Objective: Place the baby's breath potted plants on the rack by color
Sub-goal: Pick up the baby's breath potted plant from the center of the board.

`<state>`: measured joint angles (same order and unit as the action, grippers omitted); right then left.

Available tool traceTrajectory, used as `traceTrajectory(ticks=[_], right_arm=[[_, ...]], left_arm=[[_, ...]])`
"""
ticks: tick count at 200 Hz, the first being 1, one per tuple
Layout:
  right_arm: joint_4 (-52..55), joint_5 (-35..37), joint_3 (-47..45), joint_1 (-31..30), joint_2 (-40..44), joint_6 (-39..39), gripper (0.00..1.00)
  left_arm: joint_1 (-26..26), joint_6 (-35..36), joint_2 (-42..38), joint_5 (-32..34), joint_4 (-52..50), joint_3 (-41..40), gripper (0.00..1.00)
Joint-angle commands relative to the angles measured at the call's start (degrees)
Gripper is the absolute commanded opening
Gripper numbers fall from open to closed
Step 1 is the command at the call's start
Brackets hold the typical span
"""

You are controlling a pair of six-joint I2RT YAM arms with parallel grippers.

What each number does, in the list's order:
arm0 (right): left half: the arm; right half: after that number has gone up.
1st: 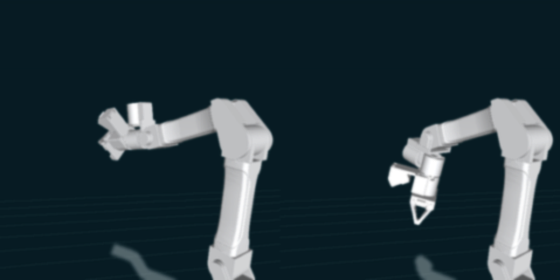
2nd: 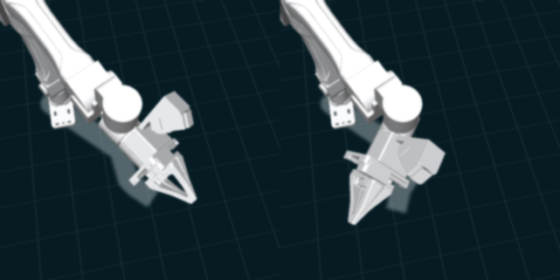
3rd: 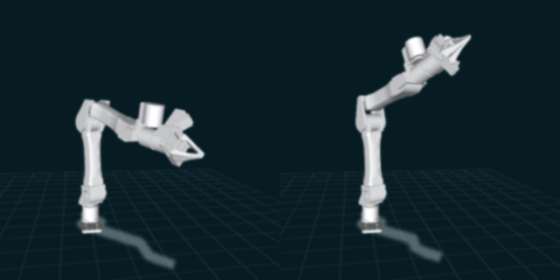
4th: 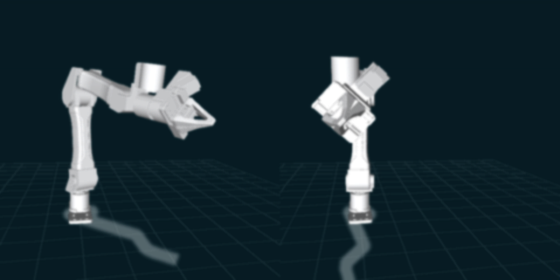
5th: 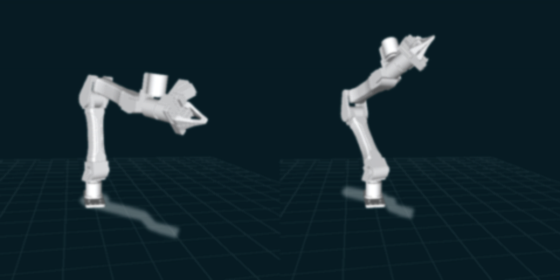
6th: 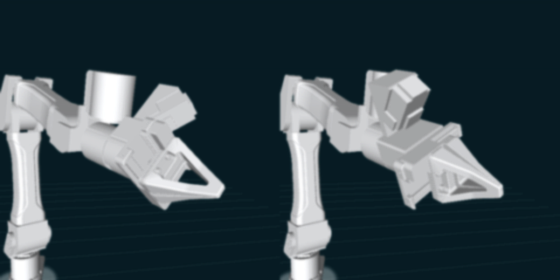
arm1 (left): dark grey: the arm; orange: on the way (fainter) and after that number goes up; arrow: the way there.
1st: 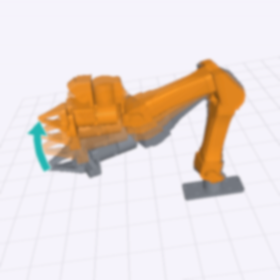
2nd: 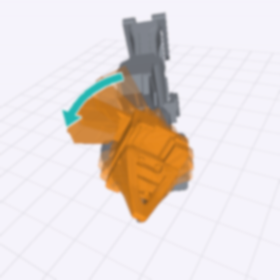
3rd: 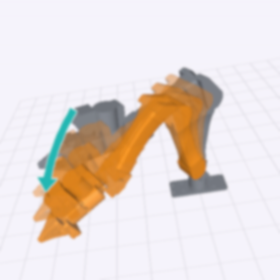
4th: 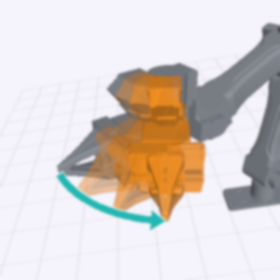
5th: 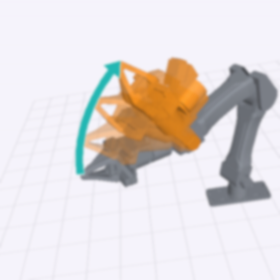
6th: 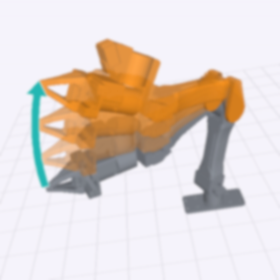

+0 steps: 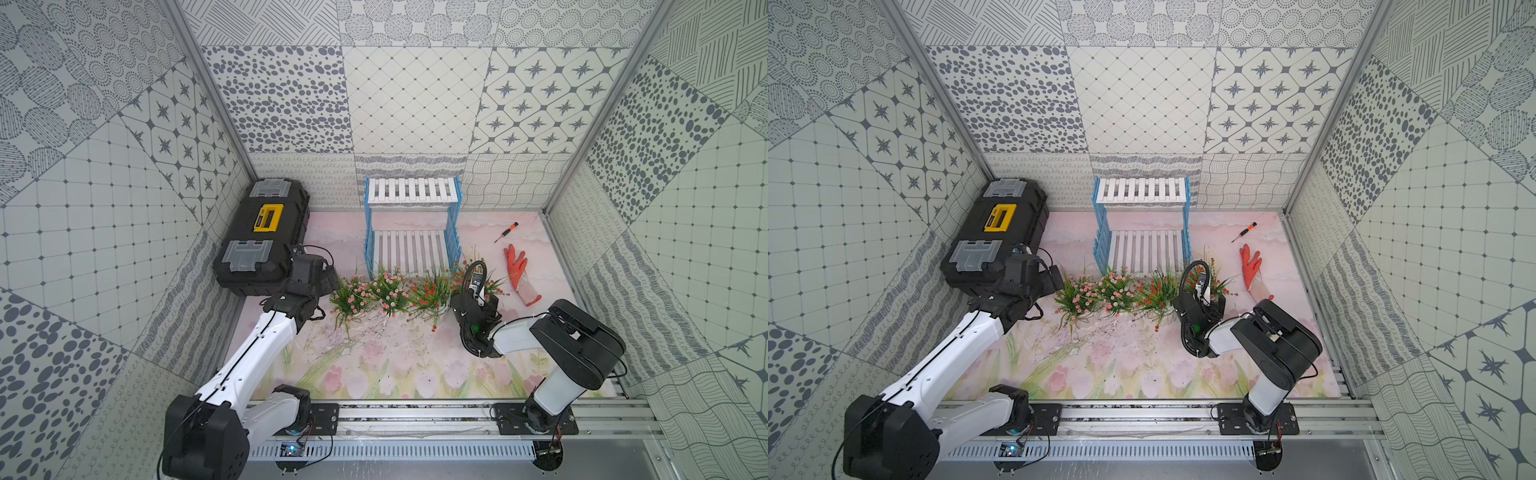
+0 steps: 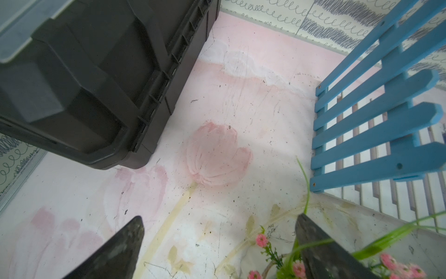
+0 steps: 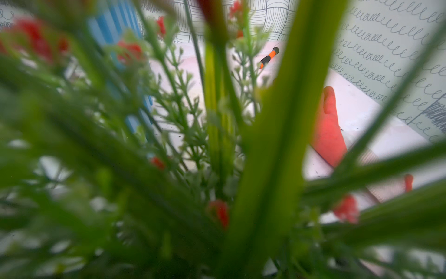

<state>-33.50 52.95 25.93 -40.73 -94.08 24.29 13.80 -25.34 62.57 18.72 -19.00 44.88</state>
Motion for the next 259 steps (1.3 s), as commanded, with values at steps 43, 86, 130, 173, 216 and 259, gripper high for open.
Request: traceTrajectory(ticks=[43, 86, 130, 173, 216, 259], right_arm=[[-0.49, 4.01, -1.72, -2.02, 9.97, -2.19, 0.65], [4.84, 0.98, -1.93, -2.2, 18.12, -4.32, 0.66], [14.03, -4.43, 0.32, -2.25, 28.0, -7.38, 0.64], [22.67, -9.17, 4.72, -2.25, 34.52, -9.46, 0.64], [27.82, -14.45, 10.5, -2.2, 35.56, -11.24, 0.64], [30.06, -20.41, 17.65, -0.76, 32.79, -10.78, 0.64]], left_arm=[[0.07, -0.84, -0.17, 0.64, -0.16, -0.32, 0.98], [0.01, -0.85, -0.38, 0.64, -0.41, -0.05, 0.98], [0.08, -1.11, -0.11, 0.36, -1.51, 0.82, 0.98], [0.04, -1.2, -0.18, -0.07, -2.6, 1.94, 0.98], [0.06, -1.29, -0.33, -0.61, -3.45, 2.46, 0.98], [0.07, -1.29, -0.61, -1.05, -4.2, 2.8, 0.98]])
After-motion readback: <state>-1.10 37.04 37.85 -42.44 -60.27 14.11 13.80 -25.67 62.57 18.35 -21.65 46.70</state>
